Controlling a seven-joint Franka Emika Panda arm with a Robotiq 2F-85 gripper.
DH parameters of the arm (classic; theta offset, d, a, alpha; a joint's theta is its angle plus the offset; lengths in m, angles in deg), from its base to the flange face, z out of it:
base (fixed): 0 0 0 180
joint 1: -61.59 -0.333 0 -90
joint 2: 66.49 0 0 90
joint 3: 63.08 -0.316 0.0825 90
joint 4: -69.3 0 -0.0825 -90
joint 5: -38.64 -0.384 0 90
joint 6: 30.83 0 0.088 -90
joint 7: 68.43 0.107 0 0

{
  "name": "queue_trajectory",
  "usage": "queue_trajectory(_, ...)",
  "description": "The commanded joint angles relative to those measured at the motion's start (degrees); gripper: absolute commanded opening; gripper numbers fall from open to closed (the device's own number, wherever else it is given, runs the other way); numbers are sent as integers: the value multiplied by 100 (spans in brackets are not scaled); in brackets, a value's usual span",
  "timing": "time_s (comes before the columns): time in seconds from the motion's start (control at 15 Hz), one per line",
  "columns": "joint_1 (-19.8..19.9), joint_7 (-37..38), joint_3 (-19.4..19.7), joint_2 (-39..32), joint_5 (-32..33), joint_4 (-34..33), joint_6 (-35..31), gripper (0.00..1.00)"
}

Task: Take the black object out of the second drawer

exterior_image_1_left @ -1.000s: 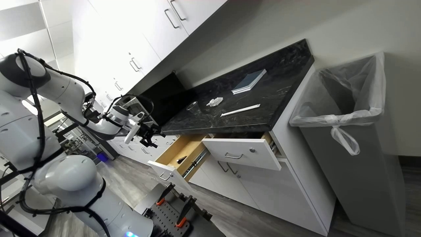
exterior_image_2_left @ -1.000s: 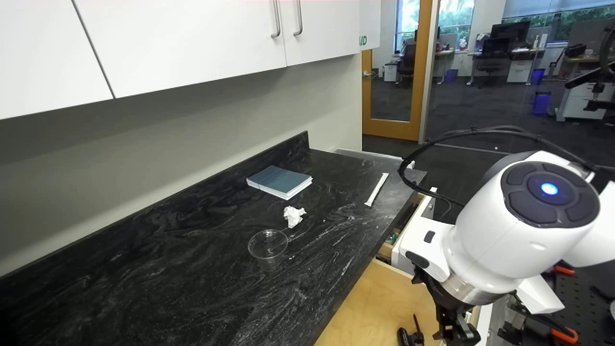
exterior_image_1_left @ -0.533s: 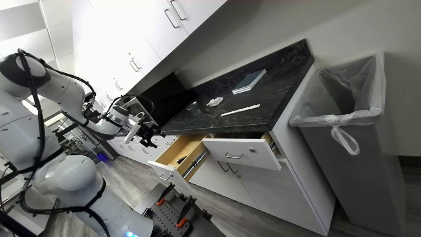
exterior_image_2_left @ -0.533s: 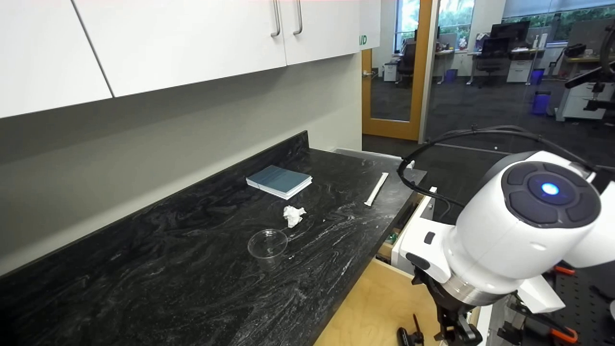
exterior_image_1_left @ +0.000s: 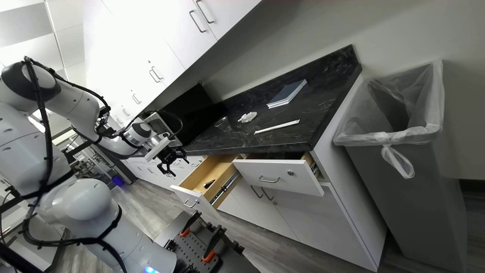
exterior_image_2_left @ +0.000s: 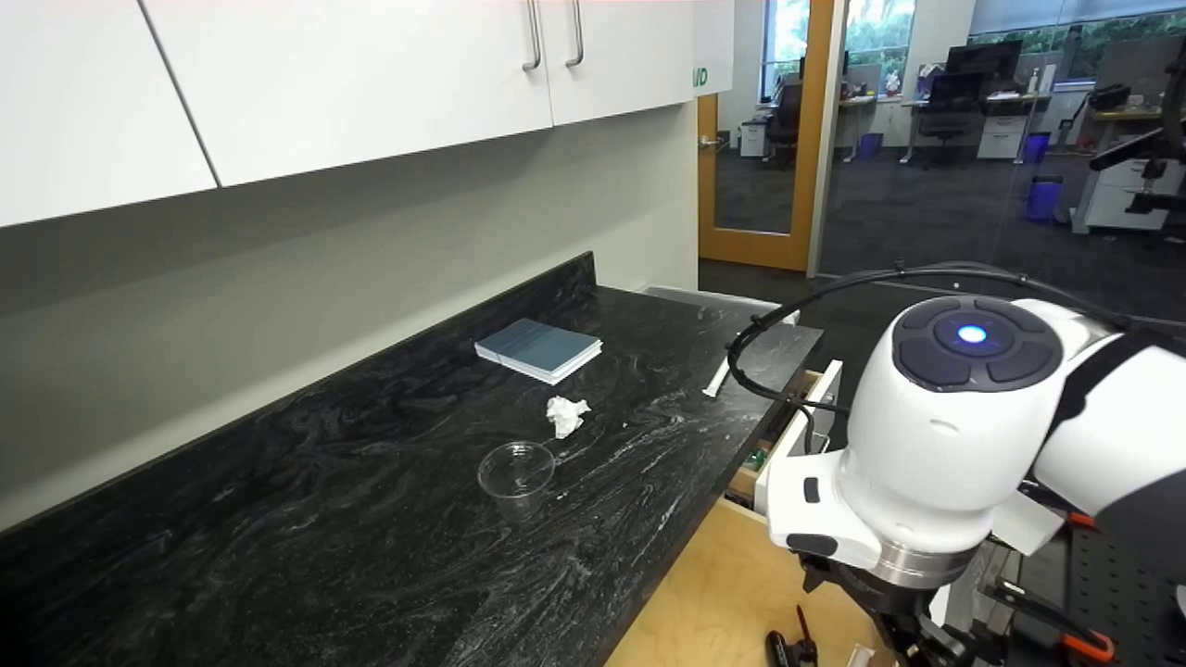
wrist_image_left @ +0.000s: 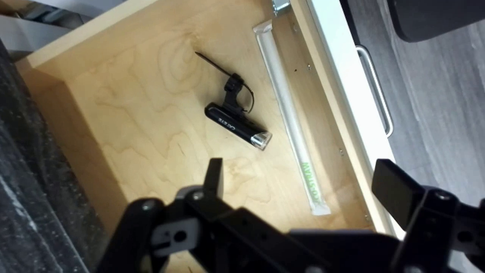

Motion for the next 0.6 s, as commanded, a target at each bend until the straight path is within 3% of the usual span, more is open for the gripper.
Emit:
queue_trajectory(0.0, 104, -1552, 38, 153, -466, -147, 542, 100)
queue_trajectory(0.07, 145, -1982, 73, 221, -501, -187, 775, 100)
queue_trajectory(0.13, 40, -1269, 52, 34, -330, -97, 367, 100)
queue_trajectory(0.53, 38, -1377, 62, 5, -354, -123, 414, 100)
